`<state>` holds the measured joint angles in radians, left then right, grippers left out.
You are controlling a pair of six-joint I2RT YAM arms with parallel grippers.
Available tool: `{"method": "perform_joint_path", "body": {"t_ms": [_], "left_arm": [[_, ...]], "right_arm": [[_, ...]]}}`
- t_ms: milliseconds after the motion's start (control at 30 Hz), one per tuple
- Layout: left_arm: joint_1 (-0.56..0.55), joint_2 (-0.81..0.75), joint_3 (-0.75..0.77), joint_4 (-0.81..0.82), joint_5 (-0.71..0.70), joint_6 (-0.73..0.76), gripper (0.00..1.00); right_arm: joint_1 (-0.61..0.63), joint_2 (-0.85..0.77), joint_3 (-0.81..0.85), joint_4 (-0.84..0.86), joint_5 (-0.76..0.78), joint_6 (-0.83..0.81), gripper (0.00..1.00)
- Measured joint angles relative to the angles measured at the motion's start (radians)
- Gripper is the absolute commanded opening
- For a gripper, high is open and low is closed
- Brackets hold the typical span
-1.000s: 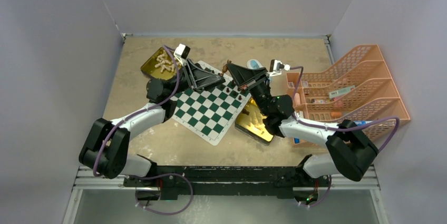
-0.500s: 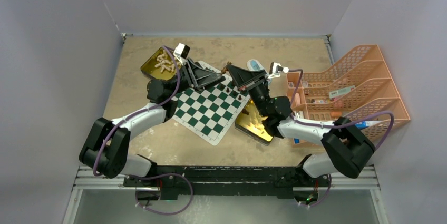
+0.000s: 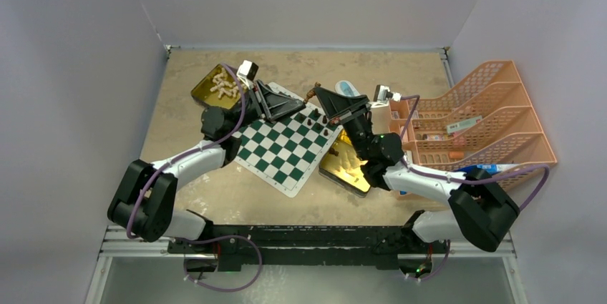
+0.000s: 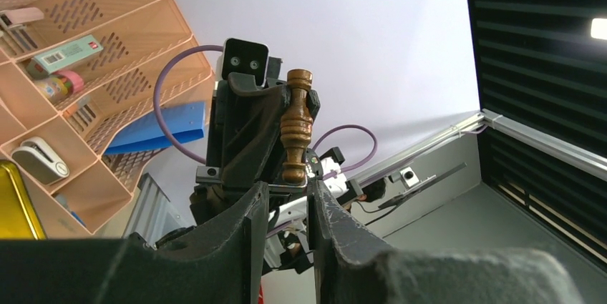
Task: Set up the chess pieces on the board
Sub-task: Place the chess piece on the chessboard.
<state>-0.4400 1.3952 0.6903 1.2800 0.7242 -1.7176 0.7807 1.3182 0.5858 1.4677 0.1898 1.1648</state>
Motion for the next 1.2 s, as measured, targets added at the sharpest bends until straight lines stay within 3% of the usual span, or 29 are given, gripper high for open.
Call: {"method": "perform_joint_path", "body": {"t_ms": [233,1200], "left_arm": [[0.0,0.0,-0.011,-0.014,-0.007,0.007,0.36],[-0.015,0.028,0.013,-0.018,-0.007,-0.018,0.29]], "right_arm": [[0.0,0.0,-0.006,-0.022,0.0,-0.006,0.0],[0.0,-0.001,-0.006,-0.027,0.001,-0.014,0.0]]}}
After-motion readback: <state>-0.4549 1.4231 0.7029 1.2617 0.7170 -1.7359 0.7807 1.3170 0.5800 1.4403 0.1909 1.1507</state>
